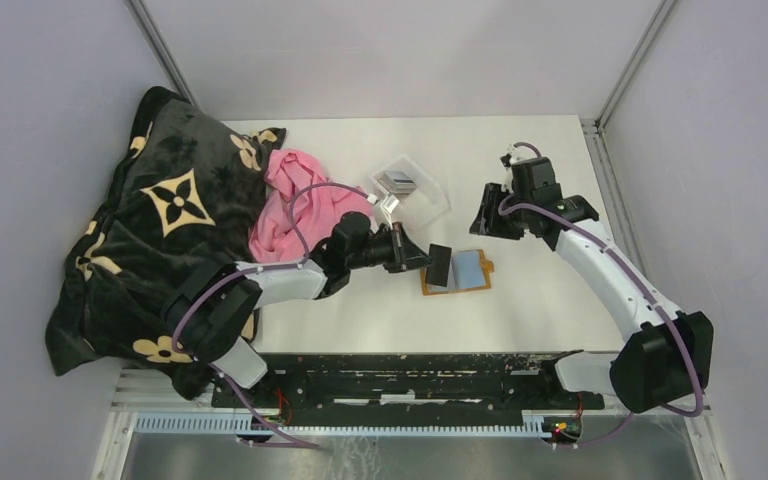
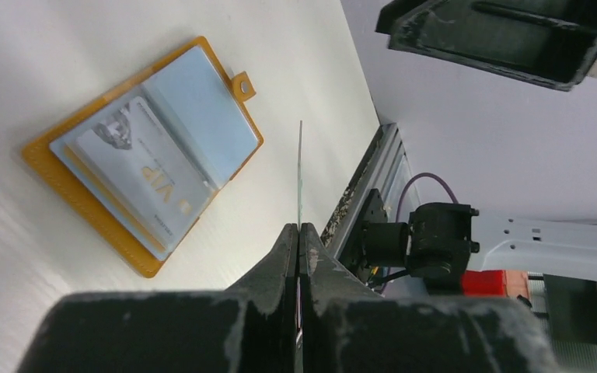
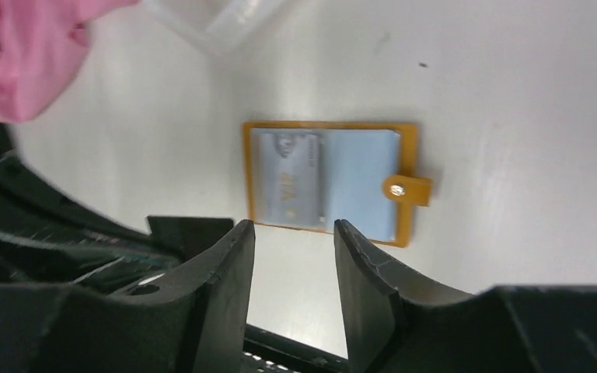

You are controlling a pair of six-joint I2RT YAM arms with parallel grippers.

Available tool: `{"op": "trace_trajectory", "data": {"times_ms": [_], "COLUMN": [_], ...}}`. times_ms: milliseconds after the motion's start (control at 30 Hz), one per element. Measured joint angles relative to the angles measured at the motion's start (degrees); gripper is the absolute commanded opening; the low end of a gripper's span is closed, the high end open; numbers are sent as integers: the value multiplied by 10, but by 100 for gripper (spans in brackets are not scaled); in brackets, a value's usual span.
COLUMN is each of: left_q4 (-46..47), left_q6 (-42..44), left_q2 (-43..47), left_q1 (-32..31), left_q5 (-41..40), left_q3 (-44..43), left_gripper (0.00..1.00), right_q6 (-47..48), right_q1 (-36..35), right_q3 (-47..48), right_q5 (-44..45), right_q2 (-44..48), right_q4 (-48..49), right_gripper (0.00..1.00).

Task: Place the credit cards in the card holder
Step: Insert the credit card into the card holder.

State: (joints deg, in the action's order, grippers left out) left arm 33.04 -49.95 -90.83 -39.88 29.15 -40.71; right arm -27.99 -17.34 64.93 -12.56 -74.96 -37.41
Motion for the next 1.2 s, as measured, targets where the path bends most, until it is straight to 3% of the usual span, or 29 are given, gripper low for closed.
{"op": "trace_trajectory", "data": {"times_ms": [133, 400, 633, 1200], "left_q4": [3, 28, 59, 81], "left_q6": [-12, -60, -102, -137], "left_q2": [-16, -93, -147, -174], "left_q1": [-40, -50, -66, -94], "left_q5": [-70, -156, -184, -242], "left_q3": [0, 0, -27, -42], "left_gripper": [3, 3, 3, 3], "right_q6": [2, -5, -27, -69], "right_q1": [0, 0, 0, 0], "right_q3": [-42, -85, -94, -112], "right_q5": [81, 171, 182, 189], "right_q2": [7, 6, -24, -85], "right_q4": [-16, -35, -34, 7], "right_gripper": [43, 30, 25, 20]}}
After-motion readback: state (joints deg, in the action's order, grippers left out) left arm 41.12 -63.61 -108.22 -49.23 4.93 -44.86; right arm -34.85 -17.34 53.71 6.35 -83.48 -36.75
